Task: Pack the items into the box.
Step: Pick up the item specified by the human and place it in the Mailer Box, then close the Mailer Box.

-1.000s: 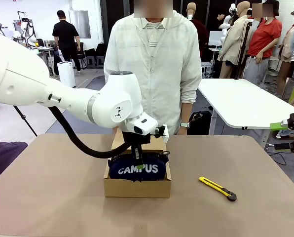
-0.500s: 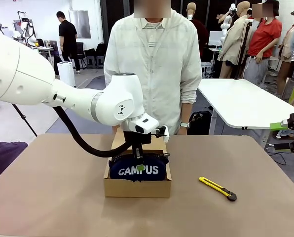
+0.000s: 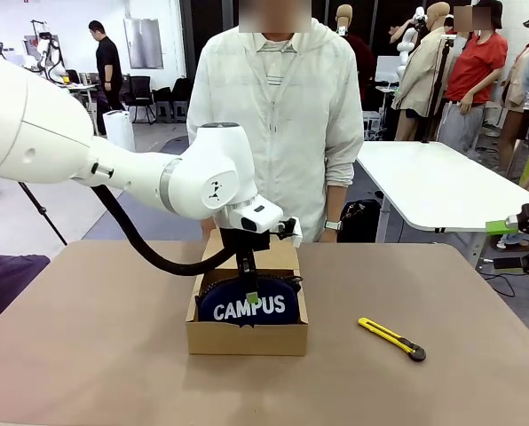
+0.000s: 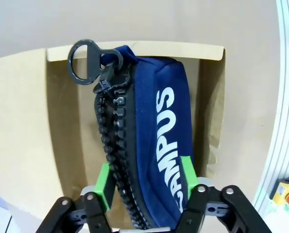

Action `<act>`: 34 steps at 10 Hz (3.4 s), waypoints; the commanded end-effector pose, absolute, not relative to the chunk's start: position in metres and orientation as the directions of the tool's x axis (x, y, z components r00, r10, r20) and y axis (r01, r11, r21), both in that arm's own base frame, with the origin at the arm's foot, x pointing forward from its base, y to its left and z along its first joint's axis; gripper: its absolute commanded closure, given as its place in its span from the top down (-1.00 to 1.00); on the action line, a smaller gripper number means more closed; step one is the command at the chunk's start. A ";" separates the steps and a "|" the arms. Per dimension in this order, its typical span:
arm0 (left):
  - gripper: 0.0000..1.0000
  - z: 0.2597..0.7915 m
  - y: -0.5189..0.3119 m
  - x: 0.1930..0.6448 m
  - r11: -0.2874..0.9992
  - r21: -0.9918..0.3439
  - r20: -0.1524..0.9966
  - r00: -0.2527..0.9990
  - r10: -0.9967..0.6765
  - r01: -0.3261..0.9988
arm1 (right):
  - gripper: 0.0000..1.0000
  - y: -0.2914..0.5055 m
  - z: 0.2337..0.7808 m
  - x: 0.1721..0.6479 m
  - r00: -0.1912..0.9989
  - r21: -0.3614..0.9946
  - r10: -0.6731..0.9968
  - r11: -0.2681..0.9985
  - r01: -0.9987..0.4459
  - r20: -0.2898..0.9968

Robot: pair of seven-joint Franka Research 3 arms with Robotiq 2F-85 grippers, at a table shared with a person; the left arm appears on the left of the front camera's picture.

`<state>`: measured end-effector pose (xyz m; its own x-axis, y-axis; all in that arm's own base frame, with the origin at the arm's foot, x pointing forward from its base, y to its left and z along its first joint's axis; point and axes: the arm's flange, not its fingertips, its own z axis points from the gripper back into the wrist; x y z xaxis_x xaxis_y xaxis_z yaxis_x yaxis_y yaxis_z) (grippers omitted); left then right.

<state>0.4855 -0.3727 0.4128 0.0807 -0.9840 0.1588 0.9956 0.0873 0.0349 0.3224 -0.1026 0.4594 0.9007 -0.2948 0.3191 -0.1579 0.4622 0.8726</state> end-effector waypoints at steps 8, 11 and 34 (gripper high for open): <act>1.00 0.576 -0.183 0.461 0.628 -0.196 0.575 0.608 -0.548 0.753 | 1.00 -0.104 0.462 0.322 0.903 0.872 -0.291 0.463 -0.157 0.317; 1.00 0.577 -0.048 0.416 0.674 -0.536 0.526 0.826 -0.204 0.508 | 1.00 -0.104 0.462 0.322 0.903 0.872 -0.291 0.463 -0.157 0.317; 1.00 0.508 0.080 0.352 0.411 -0.827 0.493 0.845 0.205 0.383 | 1.00 -0.104 0.462 0.322 0.903 0.872 -0.291 0.463 -0.157 0.317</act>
